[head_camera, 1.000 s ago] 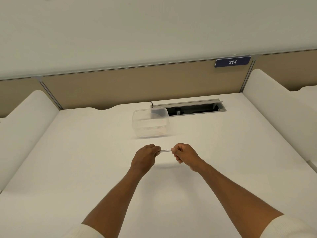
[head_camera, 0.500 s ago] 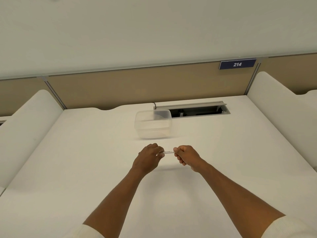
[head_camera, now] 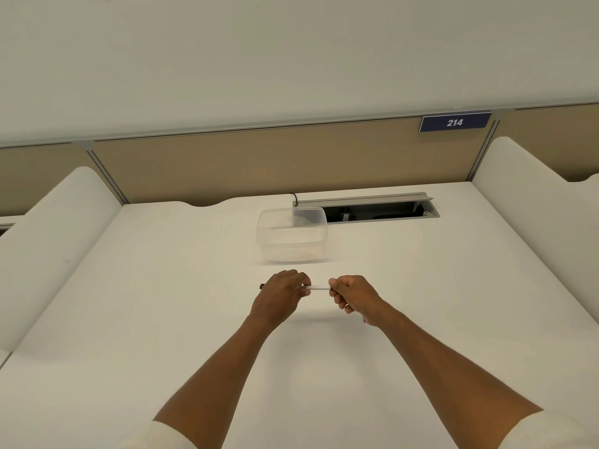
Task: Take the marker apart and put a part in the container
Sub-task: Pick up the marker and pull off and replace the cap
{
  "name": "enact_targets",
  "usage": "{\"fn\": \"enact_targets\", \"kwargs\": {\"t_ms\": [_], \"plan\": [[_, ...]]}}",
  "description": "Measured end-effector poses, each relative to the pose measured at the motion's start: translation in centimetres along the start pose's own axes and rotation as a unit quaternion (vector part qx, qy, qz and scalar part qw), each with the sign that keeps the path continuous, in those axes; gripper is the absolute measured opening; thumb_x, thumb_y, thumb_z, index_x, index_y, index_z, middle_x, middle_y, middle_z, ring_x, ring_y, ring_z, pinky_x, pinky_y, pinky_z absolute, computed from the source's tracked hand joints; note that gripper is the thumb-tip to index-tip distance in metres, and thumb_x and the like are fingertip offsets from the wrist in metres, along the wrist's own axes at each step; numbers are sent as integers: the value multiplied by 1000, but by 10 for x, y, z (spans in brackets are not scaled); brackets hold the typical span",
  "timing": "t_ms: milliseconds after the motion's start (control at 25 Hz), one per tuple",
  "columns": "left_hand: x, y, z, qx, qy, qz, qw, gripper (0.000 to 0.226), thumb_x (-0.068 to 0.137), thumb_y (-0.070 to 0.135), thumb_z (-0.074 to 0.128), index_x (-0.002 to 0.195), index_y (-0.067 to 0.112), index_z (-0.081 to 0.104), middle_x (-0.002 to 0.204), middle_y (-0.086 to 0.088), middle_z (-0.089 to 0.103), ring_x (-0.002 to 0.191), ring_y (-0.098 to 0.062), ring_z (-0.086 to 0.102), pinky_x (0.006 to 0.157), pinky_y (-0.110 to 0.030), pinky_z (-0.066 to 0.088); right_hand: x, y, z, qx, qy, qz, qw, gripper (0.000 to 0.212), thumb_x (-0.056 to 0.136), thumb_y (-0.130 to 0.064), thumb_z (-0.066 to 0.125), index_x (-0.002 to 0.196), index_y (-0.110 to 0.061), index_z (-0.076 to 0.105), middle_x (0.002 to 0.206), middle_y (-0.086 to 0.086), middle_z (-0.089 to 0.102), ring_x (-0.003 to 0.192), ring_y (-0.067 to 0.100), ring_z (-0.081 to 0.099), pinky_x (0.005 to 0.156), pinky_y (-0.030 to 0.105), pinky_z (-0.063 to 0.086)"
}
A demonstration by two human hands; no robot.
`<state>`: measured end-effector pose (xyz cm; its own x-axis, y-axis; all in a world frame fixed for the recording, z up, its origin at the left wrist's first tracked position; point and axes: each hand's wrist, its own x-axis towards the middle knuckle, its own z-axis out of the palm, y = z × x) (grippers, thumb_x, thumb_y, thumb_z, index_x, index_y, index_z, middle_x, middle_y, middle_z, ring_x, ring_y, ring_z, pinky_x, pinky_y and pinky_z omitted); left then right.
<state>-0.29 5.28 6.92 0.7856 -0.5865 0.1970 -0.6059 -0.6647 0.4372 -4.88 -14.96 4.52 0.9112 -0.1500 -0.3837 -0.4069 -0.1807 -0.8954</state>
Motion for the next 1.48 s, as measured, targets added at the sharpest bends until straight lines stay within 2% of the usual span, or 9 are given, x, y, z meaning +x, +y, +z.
{"fn": "enact_targets", "kwargs": {"t_ms": [120, 200, 320, 400, 600, 760, 880, 1080, 1480], "plan": [[0, -4, -1, 7, 1, -2, 1000, 2, 90, 19, 65, 90, 20, 64, 76, 2, 59, 75, -20, 52, 63, -36, 43, 0, -2, 2, 39, -13, -5, 999, 16, 92, -25, 63, 81, -14, 66, 72, 1, 64, 56, 11, 56, 50, 23, 44], [0, -6, -1, 9, 1, -3, 1000, 1, 90, 19, 65, 90, 20, 65, 76, 2, 60, 75, -20, 52, 64, -36, 43, -1, -4, 2, 44, -30, 5, 999, 27, 94, -37, 61, 83, -13, 68, 72, 0, 67, 56, 13, 56, 49, 23, 43], [2, -4, -1, 3, -4, -8, 1000, 1, 91, 22, 64, 91, 22, 64, 78, 3, 60, 77, -17, 53, 63, -34, 42, -1, -5, 6, 5, -18, 21, 1000, 46, 94, -53, 52, 73, -15, 67, 64, 0, 66, 53, 15, 55, 50, 24, 40], [3, -2, -1, 2, -8, -12, 1000, 1, 91, 23, 64, 92, 23, 64, 80, 4, 60, 79, -16, 53, 62, -33, 41, 1, -5, 6, -14, -3, 12, 1000, 43, 94, -49, 54, 68, -15, 64, 61, 1, 62, 52, 14, 54, 50, 24, 39], [3, -6, -1, 8, -12, -12, 1000, 4, 90, 21, 64, 94, 21, 66, 80, 2, 61, 78, -19, 54, 63, -34, 42, -3, -4, 1, 17, -44, 6, 999, 24, 91, -35, 66, 82, -13, 67, 73, 3, 67, 59, 14, 61, 51, 24, 46], [3, -2, 0, 12, -19, -3, 1000, 5, 91, 20, 64, 95, 21, 67, 81, 2, 62, 79, -18, 55, 64, -33, 43, -5, -5, 4, 20, -29, 55, 998, 45, 92, -54, 56, 73, -14, 66, 63, 0, 64, 53, 17, 58, 51, 24, 43], [3, -1, 2, 4, -26, -12, 1000, 4, 91, 22, 63, 93, 23, 66, 80, 6, 60, 79, -15, 54, 64, -34, 44, -4, -7, 2, -8, -35, 73, 997, 46, 94, -52, 53, 67, -15, 62, 56, 0, 60, 48, 16, 55, 48, 23, 39], [0, -4, 1, -14, -23, -48, 999, 8, 92, 22, 61, 84, 23, 59, 76, 10, 59, 74, -12, 51, 64, -39, 50, 0, -7, 11, 3, -15, 27, 1000, 43, 96, -41, 55, 64, -13, 62, 56, 2, 57, 44, 13, 51, 44, 23, 37], [5, -14, -7, -26, -45, -65, 997, 13, 95, 22, 56, 83, 24, 63, 70, 12, 56, 71, -15, 53, 65, -39, 51, -2, -9, 21, -1, 14, -36, 999, 40, 97, -36, 54, 67, -13, 65, 60, 4, 60, 54, 17, 54, 54, 28, 43]]}}
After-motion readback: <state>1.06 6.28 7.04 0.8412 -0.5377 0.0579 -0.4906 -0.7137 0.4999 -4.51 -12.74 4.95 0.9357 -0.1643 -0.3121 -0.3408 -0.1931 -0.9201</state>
